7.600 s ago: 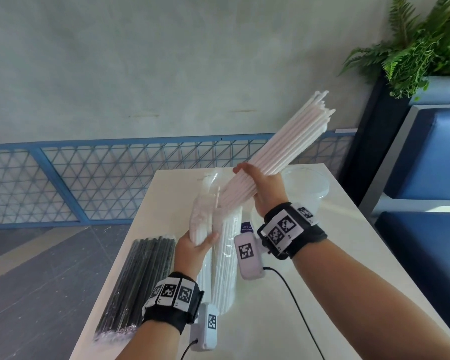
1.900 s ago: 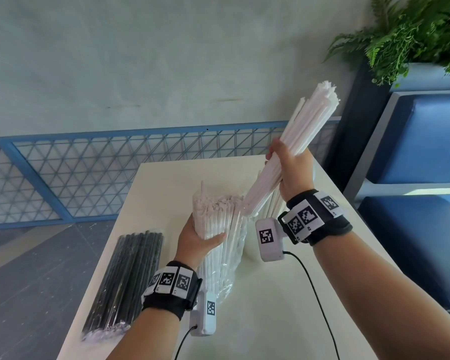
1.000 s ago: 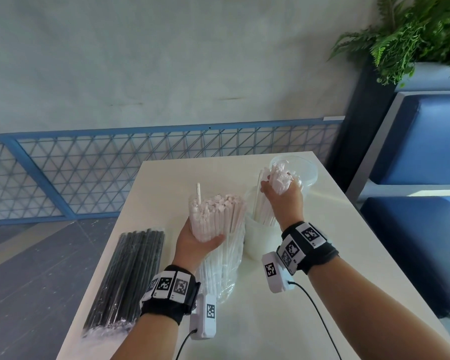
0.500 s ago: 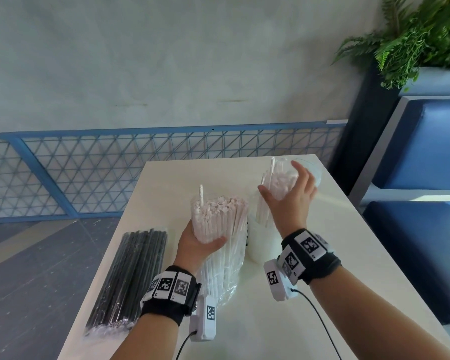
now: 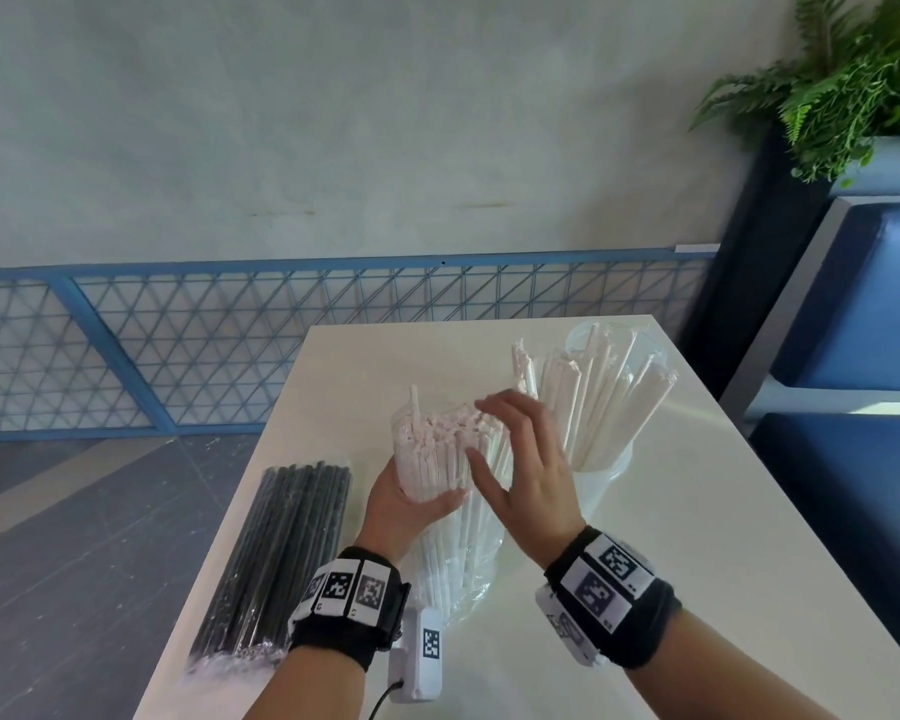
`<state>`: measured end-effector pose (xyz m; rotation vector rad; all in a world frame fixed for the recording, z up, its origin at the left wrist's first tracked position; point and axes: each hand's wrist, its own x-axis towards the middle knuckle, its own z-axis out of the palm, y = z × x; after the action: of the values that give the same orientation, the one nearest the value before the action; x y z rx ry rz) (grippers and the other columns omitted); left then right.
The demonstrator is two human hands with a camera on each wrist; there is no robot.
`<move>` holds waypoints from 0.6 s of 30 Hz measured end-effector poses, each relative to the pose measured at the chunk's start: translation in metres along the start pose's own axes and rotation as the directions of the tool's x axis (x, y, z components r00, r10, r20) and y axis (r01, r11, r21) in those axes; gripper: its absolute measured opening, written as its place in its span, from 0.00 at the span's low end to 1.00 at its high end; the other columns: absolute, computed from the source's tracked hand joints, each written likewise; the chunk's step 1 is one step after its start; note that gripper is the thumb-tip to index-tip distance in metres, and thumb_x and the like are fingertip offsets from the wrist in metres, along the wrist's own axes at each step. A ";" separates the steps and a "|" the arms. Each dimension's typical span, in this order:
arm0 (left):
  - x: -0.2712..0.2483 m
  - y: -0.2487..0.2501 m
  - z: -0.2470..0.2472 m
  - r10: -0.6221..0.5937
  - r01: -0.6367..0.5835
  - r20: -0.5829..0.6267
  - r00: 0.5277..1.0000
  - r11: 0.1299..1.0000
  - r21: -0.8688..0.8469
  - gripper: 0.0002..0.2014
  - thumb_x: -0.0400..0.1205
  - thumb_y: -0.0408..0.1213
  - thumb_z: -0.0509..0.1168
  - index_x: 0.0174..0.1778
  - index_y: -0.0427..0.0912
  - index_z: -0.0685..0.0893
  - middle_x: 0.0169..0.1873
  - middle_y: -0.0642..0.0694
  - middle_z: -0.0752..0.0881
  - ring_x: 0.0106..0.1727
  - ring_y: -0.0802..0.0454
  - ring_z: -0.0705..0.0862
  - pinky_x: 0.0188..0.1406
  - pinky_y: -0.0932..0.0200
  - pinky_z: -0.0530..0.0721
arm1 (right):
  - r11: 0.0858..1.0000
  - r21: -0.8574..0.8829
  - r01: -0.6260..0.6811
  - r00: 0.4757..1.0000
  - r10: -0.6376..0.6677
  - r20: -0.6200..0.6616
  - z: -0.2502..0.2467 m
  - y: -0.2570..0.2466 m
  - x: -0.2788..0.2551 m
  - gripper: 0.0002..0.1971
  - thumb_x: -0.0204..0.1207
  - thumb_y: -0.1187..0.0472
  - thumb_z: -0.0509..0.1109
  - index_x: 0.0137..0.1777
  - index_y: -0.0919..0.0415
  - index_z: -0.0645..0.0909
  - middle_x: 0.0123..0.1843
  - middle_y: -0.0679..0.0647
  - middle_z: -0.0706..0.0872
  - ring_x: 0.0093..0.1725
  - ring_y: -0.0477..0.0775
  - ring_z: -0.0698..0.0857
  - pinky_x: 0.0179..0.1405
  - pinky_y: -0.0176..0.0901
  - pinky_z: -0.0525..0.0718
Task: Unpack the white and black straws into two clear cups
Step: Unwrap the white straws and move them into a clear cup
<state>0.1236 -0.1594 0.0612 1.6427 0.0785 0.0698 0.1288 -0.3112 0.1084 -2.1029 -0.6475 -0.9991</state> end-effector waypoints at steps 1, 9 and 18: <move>0.000 0.000 -0.001 0.005 -0.005 0.003 1.000 1.000 -0.013 0.23 0.65 0.32 0.79 0.55 0.50 0.83 0.50 0.51 0.90 0.54 0.59 0.87 0.54 0.61 0.83 | 0.999 0.039 -0.022 0.999 0.021 0.047 0.002 0.001 -0.004 0.21 0.74 0.58 0.70 0.66 0.58 0.70 0.64 0.50 0.71 0.66 0.47 0.72 0.67 0.40 0.74; -0.003 0.003 -0.006 -0.005 0.008 0.054 0.999 0.998 -0.059 0.25 0.58 0.38 0.80 0.52 0.50 0.85 0.46 0.54 0.92 0.53 0.57 0.89 0.53 0.58 0.84 | 0.861 0.223 -0.458 0.869 0.380 0.316 0.008 0.010 -0.010 0.32 0.68 0.55 0.78 0.71 0.52 0.69 0.62 0.40 0.75 0.62 0.39 0.76 0.58 0.16 0.70; -0.004 0.006 -0.004 0.031 -0.026 0.054 0.998 0.996 -0.083 0.26 0.64 0.24 0.78 0.55 0.48 0.82 0.49 0.51 0.90 0.51 0.59 0.89 0.43 0.68 0.85 | 0.758 0.095 -0.646 0.681 0.515 0.521 0.016 0.011 -0.007 0.25 0.67 0.50 0.78 0.62 0.57 0.77 0.47 0.57 0.89 0.44 0.54 0.86 0.45 0.44 0.85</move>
<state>0.1197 -0.1562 0.0678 1.5630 0.0097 0.0488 0.1395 -0.3061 0.0914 -2.0867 -0.2527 -0.0194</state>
